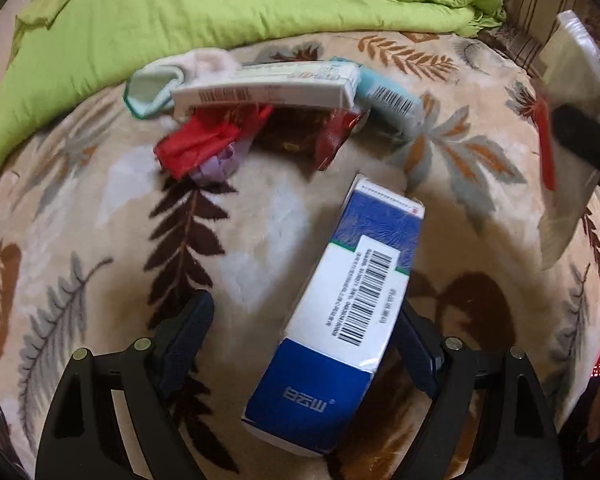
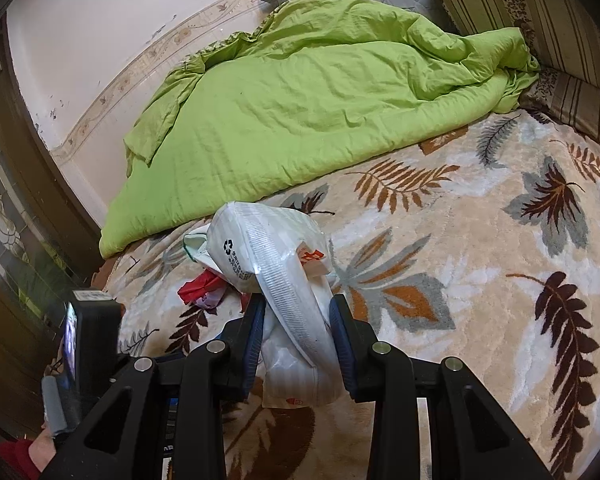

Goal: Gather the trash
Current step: 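Grasp the blue-and-white medicine box with the left tool while the right tool holds the bag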

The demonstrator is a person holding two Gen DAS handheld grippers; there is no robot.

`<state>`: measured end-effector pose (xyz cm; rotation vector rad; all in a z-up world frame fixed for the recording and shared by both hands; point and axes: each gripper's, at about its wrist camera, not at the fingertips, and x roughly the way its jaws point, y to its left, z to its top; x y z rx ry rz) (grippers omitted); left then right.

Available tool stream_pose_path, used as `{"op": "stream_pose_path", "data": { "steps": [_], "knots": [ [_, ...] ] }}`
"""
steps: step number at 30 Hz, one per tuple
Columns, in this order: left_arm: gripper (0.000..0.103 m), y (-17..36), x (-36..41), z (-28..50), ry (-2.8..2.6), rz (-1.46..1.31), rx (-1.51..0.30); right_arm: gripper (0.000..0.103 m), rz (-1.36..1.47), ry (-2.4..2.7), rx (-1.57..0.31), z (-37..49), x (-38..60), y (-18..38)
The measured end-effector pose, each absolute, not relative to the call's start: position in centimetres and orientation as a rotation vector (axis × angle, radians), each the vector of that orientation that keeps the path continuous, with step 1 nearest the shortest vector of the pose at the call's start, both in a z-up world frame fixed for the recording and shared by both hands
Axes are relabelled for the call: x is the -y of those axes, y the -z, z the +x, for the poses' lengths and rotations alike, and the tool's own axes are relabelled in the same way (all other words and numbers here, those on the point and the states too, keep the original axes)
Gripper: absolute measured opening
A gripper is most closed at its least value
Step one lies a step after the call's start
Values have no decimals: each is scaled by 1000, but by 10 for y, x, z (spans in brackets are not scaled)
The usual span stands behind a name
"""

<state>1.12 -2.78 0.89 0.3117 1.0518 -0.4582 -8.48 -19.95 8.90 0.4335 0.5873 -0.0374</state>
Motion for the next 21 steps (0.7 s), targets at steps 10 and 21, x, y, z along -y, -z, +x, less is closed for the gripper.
{"op": "stream_pose_path", "data": {
  "steps": [10, 21],
  "knots": [
    [101, -3, 28, 18, 461, 311, -1099, 36, 430, 40, -604, -83, 199, -87],
    [103, -22, 28, 3, 483, 399, -976, 36, 433, 37, -602, -83, 199, -86]
  ]
}}
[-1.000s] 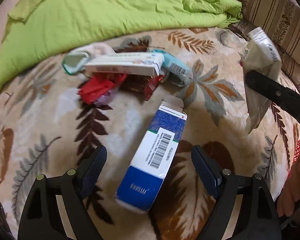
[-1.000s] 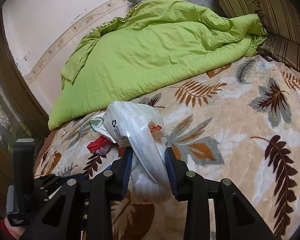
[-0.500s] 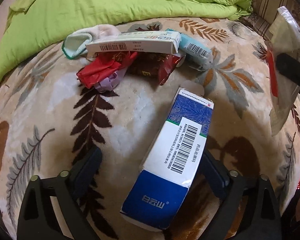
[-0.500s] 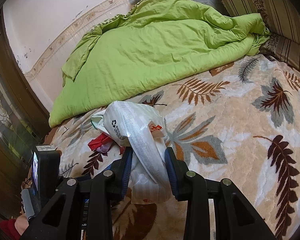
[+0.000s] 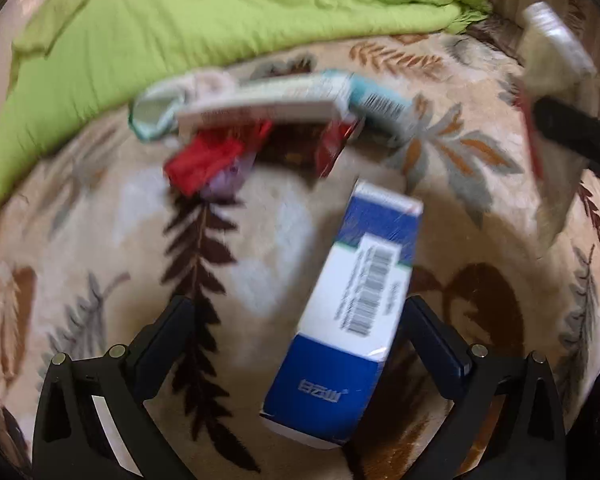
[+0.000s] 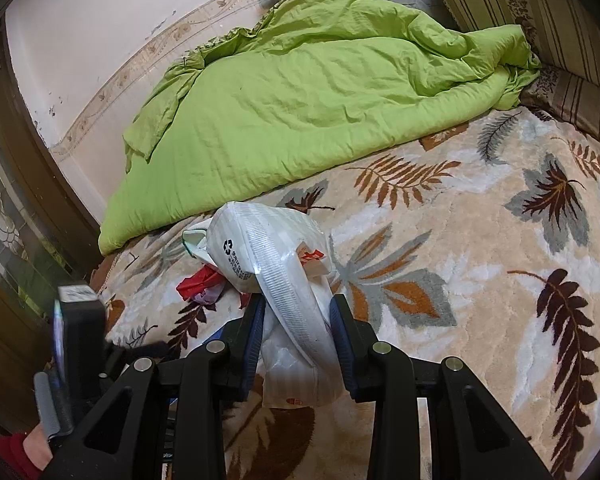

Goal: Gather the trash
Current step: 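Grasp the blue-and-white medicine box with the left tool while the right tool holds the bag, then lift the medicine box with the left tool while the right tool holds the bag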

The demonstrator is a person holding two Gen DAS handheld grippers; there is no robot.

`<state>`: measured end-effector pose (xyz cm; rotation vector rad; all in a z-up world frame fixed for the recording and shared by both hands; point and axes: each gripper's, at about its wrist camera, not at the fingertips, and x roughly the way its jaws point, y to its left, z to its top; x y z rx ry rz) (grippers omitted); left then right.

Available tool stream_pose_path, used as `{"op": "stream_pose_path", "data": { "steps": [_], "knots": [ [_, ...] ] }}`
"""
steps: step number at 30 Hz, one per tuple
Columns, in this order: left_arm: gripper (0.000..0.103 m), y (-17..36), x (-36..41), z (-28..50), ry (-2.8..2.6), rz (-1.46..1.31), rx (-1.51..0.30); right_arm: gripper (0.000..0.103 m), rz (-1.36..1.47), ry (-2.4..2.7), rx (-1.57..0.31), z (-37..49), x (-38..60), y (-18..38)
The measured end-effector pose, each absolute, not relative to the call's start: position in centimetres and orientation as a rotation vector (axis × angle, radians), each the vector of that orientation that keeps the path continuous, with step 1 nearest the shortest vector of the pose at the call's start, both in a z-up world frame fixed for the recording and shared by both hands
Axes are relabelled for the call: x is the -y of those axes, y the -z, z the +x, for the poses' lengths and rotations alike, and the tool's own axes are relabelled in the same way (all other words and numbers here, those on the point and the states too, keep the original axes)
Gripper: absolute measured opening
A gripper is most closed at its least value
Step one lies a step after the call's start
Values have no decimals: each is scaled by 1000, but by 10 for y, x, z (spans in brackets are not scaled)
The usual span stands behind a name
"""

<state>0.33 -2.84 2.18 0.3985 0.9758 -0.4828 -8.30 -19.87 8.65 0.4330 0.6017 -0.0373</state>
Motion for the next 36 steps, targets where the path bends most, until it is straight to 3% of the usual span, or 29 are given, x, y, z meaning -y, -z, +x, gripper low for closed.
{"op": "stream_pose_path", "data": {
  "steps": [5, 6, 7, 9, 21, 36],
  "knots": [
    [101, -34, 43, 2, 531, 462, -954, 36, 430, 34, -602, -82, 197, -87],
    [90, -31, 47, 4, 528, 482, -965, 36, 430, 34, -602, -82, 197, -87],
    [67, -27, 51, 6, 524, 492, -981, 36, 431, 34, -604, -82, 197, -86],
    [37, -18, 53, 11, 519, 480, -1024, 37, 431, 36, -606, -82, 197, -86],
    [37, -62, -9, -51, 420, 166, -783, 36, 383, 9, -616, -83, 187, -86],
    [37, -70, -42, -105, 209, 112, -586, 36, 331, -155, -694, -135, 137, -76]
  ]
}}
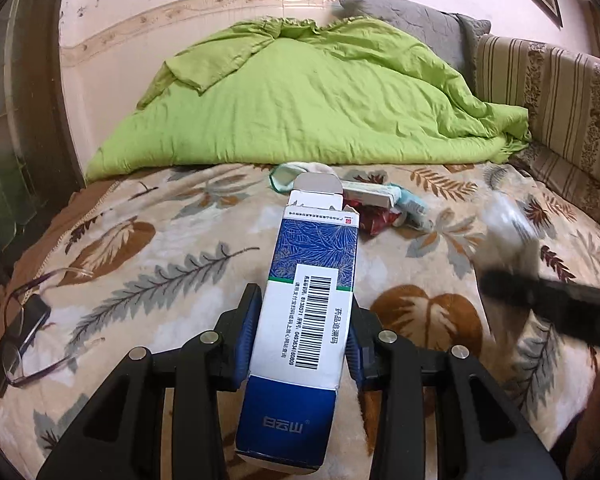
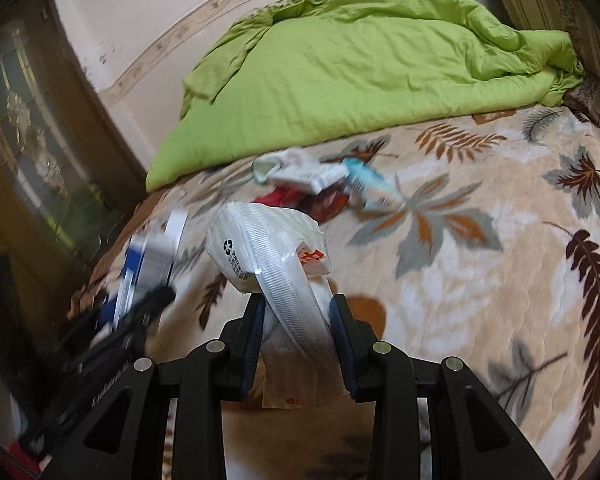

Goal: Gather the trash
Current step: 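Lift the medicine box with the left tool while the right tool holds the bag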

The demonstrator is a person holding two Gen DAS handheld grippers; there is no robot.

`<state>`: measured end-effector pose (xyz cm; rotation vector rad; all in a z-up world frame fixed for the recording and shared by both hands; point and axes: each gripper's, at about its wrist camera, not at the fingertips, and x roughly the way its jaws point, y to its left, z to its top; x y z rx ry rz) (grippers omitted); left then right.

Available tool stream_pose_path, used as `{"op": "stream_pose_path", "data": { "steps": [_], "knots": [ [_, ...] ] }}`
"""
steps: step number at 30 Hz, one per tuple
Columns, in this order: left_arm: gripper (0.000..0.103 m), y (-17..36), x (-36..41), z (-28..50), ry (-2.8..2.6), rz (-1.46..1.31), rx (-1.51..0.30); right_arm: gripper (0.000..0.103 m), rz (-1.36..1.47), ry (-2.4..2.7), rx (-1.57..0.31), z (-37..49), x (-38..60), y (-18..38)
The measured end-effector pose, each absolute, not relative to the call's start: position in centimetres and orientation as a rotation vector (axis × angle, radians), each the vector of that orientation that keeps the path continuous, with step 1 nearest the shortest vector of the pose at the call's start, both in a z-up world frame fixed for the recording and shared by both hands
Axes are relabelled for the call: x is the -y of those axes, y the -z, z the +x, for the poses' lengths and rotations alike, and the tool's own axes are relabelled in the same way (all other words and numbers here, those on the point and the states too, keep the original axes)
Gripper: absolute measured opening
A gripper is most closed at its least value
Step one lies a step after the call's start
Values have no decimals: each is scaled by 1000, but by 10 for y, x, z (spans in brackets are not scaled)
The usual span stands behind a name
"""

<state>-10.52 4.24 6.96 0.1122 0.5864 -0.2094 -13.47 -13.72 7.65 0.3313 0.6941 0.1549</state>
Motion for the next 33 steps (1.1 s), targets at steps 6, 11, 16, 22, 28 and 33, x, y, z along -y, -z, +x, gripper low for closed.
{"op": "stream_pose_path", "data": {
  "steps": [6, 11, 16, 22, 28, 33],
  "knots": [
    [37, -66, -40, -101, 237, 97, -606, 36, 328, -151, -716, -127, 134, -70],
    [37, -65, -47, -98, 237, 66, -620, 36, 323, -155, -723, -123, 132, -68],
    [37, -64, -47, -97, 239, 66, -620, 36, 310, -153, -717, -125, 130, -70],
    [37, -66, -42, -101, 244, 94, -599, 36, 312, -146, -711, -125, 132, -71],
    [37, -66, -40, -103, 253, 103, -594, 36, 319, -139, -702, -128, 135, -72],
    [37, -65, -37, -103, 259, 112, -599, 36, 327, -132, -700, -128, 138, -73]
  ]
}}
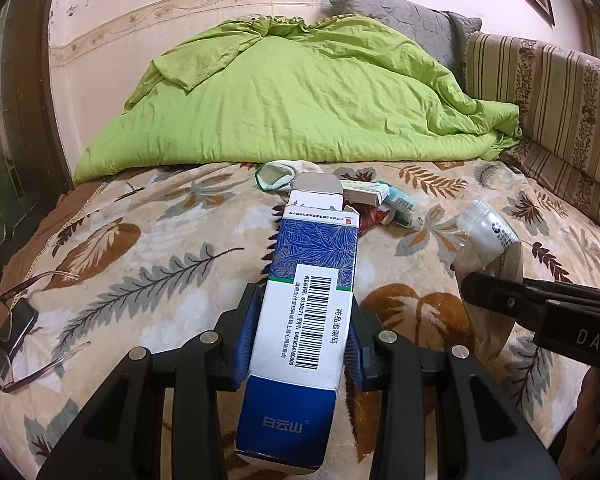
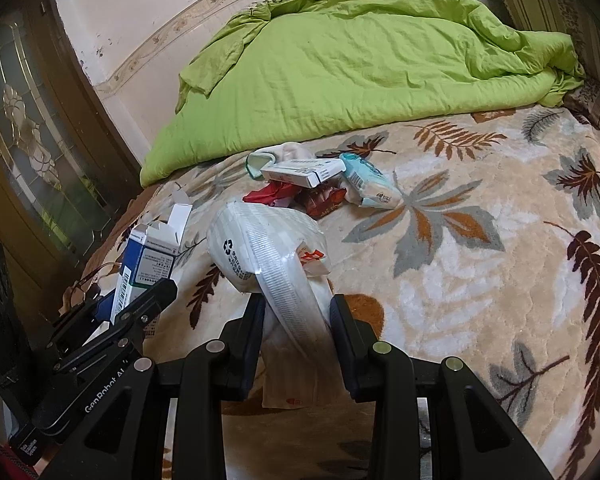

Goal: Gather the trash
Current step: 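Lift the medicine box with the left tool while the right tool holds the bag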

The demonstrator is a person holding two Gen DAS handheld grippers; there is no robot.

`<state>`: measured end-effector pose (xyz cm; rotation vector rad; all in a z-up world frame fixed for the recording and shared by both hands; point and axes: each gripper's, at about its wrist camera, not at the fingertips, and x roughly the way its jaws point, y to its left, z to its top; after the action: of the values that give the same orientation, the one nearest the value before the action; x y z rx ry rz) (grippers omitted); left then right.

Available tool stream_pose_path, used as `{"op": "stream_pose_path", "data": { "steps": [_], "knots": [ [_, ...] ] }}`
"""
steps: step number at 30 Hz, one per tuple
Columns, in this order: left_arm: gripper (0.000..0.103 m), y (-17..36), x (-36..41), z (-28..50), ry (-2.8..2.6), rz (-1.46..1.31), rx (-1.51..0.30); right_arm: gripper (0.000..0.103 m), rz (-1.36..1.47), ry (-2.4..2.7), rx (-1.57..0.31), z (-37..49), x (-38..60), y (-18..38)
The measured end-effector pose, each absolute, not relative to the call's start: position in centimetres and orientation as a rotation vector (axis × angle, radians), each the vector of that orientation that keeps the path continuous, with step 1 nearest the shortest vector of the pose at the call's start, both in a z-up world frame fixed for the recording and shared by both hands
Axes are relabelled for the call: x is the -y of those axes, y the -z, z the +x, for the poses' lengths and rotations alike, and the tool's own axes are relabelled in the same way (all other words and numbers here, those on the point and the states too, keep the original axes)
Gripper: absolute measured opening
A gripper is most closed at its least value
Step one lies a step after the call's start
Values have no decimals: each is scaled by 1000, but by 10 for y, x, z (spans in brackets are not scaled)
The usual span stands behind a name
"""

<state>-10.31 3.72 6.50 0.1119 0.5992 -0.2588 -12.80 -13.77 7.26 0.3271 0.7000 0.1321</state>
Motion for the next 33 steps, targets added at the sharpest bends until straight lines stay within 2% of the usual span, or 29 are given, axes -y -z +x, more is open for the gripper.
{"op": "stream_pose_path", "data": {
  "steps": [33],
  "knots": [
    [37, -62, -34, -103, 270, 130, -606, 36, 318, -132, -710, -126, 134, -71]
  ]
}}
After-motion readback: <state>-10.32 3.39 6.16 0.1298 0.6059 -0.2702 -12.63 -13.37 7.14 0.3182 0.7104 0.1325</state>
